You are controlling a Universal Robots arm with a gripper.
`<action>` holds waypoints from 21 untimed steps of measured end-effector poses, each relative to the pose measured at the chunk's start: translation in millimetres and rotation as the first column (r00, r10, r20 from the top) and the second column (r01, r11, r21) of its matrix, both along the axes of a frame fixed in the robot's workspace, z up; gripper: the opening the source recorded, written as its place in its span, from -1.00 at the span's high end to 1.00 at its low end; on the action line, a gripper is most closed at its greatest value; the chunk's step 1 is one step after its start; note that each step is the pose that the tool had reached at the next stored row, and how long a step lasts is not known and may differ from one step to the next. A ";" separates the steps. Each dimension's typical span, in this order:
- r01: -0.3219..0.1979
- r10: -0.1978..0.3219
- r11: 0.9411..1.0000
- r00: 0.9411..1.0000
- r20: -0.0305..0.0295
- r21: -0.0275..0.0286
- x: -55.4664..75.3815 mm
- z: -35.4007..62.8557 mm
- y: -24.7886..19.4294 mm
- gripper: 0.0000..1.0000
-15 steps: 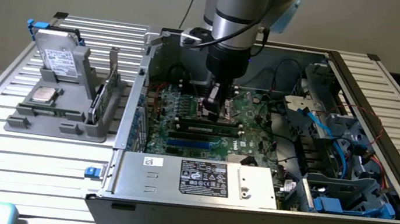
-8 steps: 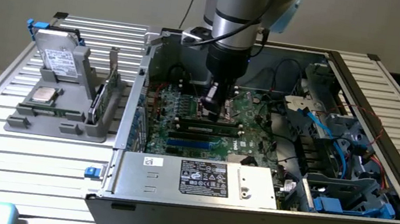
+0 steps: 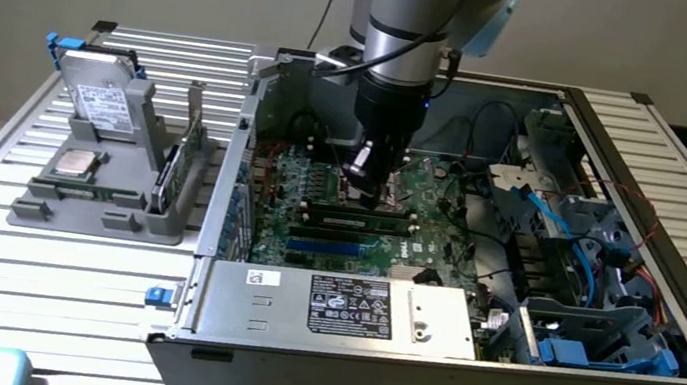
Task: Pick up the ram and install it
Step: 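Press down the ram until it locks into place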
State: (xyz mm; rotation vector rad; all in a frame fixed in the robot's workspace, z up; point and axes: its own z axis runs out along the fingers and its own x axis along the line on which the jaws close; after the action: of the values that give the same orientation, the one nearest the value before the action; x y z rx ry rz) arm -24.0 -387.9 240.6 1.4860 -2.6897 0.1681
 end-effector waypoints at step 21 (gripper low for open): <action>0.188 -0.189 0.982 0.979 0.073 0.009 0.0 0.0 0.0 0.79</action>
State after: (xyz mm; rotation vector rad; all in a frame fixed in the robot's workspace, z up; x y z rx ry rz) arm -24.0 -387.9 240.6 1.2384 -2.8693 0.2142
